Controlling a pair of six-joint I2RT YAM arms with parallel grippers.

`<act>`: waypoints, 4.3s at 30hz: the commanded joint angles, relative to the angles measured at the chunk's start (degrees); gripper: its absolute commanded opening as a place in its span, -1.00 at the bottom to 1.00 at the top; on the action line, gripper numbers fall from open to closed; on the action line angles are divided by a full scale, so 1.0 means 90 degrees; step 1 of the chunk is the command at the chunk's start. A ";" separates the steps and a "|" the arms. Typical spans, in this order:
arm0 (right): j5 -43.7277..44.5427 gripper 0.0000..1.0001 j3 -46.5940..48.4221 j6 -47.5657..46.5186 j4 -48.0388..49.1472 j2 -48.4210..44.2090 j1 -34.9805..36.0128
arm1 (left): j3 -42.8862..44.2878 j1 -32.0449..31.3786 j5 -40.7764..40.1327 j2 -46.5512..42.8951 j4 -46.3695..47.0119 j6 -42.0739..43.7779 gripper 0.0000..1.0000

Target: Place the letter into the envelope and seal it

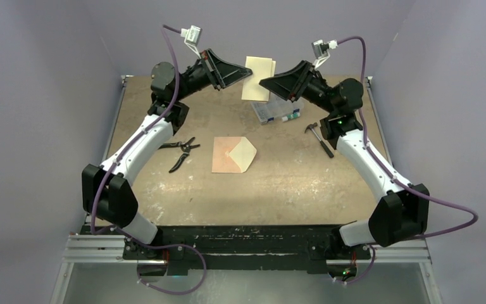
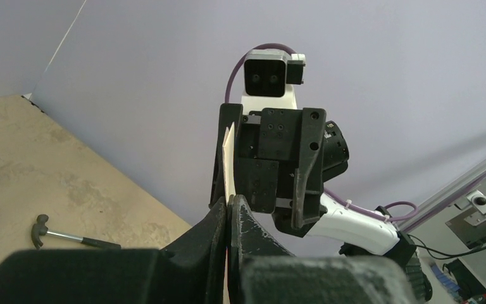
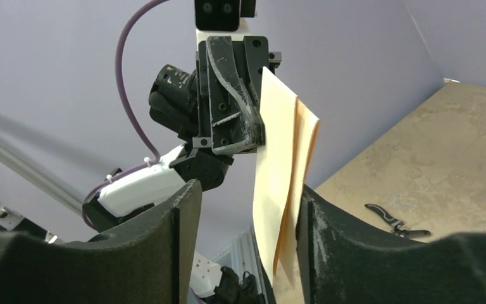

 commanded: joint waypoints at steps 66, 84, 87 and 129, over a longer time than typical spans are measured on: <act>0.3586 -1.00 -0.2056 -0.2672 -0.1330 0.2978 0.1402 | -0.2429 0.0402 -0.4500 0.1608 -0.6177 0.2495 -0.50; 0.4235 -1.00 -0.1532 -0.1456 -0.3242 0.2829 0.1480 | -0.2841 0.0401 -0.3962 0.1667 -0.5826 0.1820 -0.95; 0.4200 -1.00 -0.1533 -0.1542 -0.3123 0.2591 0.1481 | -0.2770 0.0406 -0.4068 0.1506 -0.5838 0.1916 -0.95; 0.3576 -1.00 -0.1429 -0.1611 -0.3715 0.2096 0.1440 | -0.2097 0.0225 -0.3625 0.1457 -0.7304 0.3335 -0.47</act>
